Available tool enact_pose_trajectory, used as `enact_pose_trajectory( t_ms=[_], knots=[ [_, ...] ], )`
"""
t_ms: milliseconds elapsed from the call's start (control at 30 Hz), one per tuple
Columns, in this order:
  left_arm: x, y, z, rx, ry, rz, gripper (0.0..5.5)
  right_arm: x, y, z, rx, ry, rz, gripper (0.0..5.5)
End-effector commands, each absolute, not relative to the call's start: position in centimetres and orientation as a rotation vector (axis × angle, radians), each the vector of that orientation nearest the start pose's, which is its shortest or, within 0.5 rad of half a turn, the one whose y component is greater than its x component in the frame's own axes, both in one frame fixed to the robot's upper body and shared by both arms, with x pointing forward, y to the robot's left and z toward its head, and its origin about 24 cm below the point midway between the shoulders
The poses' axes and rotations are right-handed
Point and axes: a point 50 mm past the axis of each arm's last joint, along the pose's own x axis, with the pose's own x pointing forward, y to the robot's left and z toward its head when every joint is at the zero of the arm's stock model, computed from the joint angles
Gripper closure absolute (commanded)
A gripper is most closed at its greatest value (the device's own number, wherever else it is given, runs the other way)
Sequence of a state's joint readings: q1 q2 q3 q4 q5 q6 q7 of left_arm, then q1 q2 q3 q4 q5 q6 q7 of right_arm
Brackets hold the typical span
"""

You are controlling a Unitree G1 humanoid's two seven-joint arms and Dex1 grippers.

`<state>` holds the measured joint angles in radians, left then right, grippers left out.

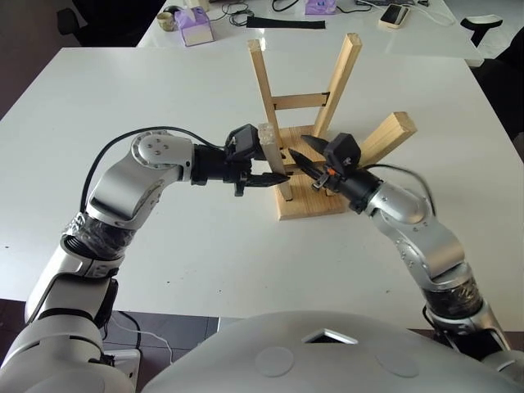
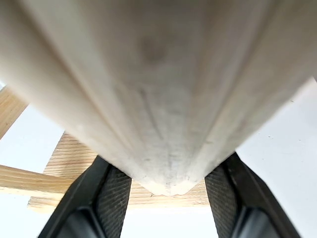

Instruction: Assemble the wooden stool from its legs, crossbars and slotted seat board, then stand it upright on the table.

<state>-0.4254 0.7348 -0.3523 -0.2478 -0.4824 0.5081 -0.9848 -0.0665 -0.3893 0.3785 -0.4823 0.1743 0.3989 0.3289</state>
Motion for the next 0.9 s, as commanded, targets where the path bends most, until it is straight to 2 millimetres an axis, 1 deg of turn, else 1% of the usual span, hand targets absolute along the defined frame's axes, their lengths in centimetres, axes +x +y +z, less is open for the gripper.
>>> enact_pose_trajectory(
  t_ms=[33,67,100,167,200,267,300,367,400,433,467,500,600,633,733,767,800,833,900],
  knots=[
    [25.1,14.1,8.9,0.403,0.549,-1.337,3.47,18.4,-10.3,-0.5,-0.347,0.514,0.828,3.73],
    [25.2,14.1,9.0,0.405,0.547,-1.337,3.47,18.6,-10.4,-0.6,-0.351,0.513,0.822,3.73],
    [25.2,14.0,9.0,0.408,0.545,-1.338,3.47,18.9,-10.3,-0.2,-0.346,0.486,0.818,3.73],
    [25.3,13.8,8.9,0.413,0.541,-1.34,3.47,19.9,-10.1,1.5,-0.306,0.388,0.813,3.73],
    [25.3,13.8,8.9,0.414,0.541,-1.339,3.47,20.3,-9.9,3.0,-0.269,0.316,0.816,3.73],
    [25.3,13.8,8.7,0.411,0.544,-1.332,3.47,20.9,-9.7,6.9,-0.131,0.154,0.826,3.73],
    [25.2,13.9,8.5,0.41,0.547,-1.327,3.47,20.8,-9.8,9.0,-0.043,0.081,0.84,3.73],
    [24.9,14.1,8.3,0.403,0.553,-1.314,3.47,19.8,-10.4,13.1,0.165,-0.045,0.91,3.73],
    [24.8,14.2,8.2,0.4,0.556,-1.307,3.47,18.8,-11.1,14.6,0.244,-0.082,0.962,3.73],
    [24.6,14.2,8.1,0.396,0.558,-1.303,3.47,17.8,-12.0,15.6,0.3,-0.105,1.003,3.55],
    [24.5,14.3,8.0,0.392,0.559,-1.299,3.47,17.2,-13.2,16.0,0.332,-0.107,1.016,3.43],
    [24.4,14.3,8.0,0.388,0.56,-1.294,3.47,16.7,-14.7,16.0,0.346,-0.097,0.999,3.29],
    [24.2,14.4,7.9,0.378,0.559,-1.283,3.47,17.2,-22.9,14.3,0.269,-0.023,0.658,2.84],
    [24.2,14.5,7.9,0.377,0.559,-1.281,3.47,17.0,-25.2,14.0,0.254,-0.009,0.558,2.66],
    [24.3,14.7,8.0,0.382,0.559,-1.277,3.47,16.4,-30.9,13.5,0.204,0.001,0.311,2.2],
    [24.4,14.7,8.1,0.385,0.559,-1.277,3.47,16.7,-32.5,13.3,0.153,0.002,0.208,2.04],
    [24.4,14.8,8.1,0.388,0.559,-1.279,3.47,17.2,-33.8,13.1,0.112,0.0,0.104,2.04],
    [24.5,14.8,8.2,0.39,0.559,-1.28,3.47,17.9,-34.6,13.1,0.062,-0.007,0.013,2.04],
    [24.7,14.7,8.3,0.396,0.557,-1.29,3.47,19.1,-35.7,13.1,0.027,-0.043,-0.13,2.04]
  ],
)
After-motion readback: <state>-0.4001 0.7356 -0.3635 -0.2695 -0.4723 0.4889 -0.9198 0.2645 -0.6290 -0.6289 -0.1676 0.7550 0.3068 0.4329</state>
